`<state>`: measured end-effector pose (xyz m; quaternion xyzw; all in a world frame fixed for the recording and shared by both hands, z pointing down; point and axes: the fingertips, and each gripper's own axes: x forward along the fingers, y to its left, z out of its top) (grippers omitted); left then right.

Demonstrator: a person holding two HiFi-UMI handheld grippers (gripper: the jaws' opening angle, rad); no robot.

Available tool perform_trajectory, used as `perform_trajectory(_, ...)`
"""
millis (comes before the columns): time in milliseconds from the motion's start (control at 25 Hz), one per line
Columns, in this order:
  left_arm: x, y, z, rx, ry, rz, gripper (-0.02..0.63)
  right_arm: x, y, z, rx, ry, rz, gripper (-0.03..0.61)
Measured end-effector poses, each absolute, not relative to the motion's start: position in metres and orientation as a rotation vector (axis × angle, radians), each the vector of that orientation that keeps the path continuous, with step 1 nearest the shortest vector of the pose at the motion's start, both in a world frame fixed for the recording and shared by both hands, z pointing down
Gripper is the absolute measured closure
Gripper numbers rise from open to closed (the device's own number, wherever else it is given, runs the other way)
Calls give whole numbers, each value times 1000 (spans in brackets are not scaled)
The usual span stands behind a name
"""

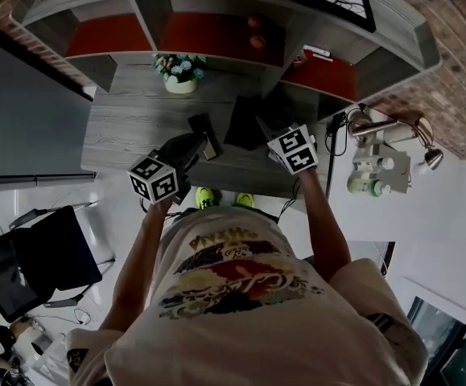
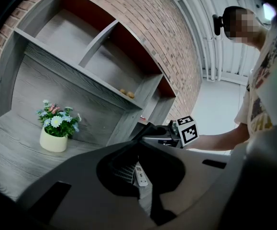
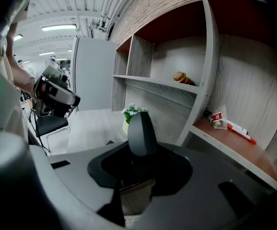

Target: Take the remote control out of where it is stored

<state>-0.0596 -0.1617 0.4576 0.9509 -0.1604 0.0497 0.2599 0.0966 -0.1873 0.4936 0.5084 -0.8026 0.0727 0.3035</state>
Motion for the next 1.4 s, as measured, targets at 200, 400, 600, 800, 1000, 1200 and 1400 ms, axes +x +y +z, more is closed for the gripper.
perform_trajectory(200,-58,-163,458,2568,-411,122,608,90,-179,485,1342,-2138,159,457)
perform_trajectory(400,-56,-165,460,2571,-384,123,608,89,-171,478,1353,-2129,174,457)
perform_trajectory(600,-47,-164,460,2579,-335,130,609,94,-164,475,1393,-2096,188,457)
perform_trajectory(800,-37,-160,465,2581,-290,155,609,97,-149,476,1426,-2075,220,457)
perform_trajectory(1000,-25,-151,470,2573,-238,180,608,109,-132,485,1473,-2048,258,457)
perform_trajectory(1200,-12,-140,469,2570,-236,224,609,116,-117,504,1467,-2042,295,457)
perform_trajectory(1400,-5,-127,477,2554,-256,249,608,116,-113,522,1430,-2056,305,457)
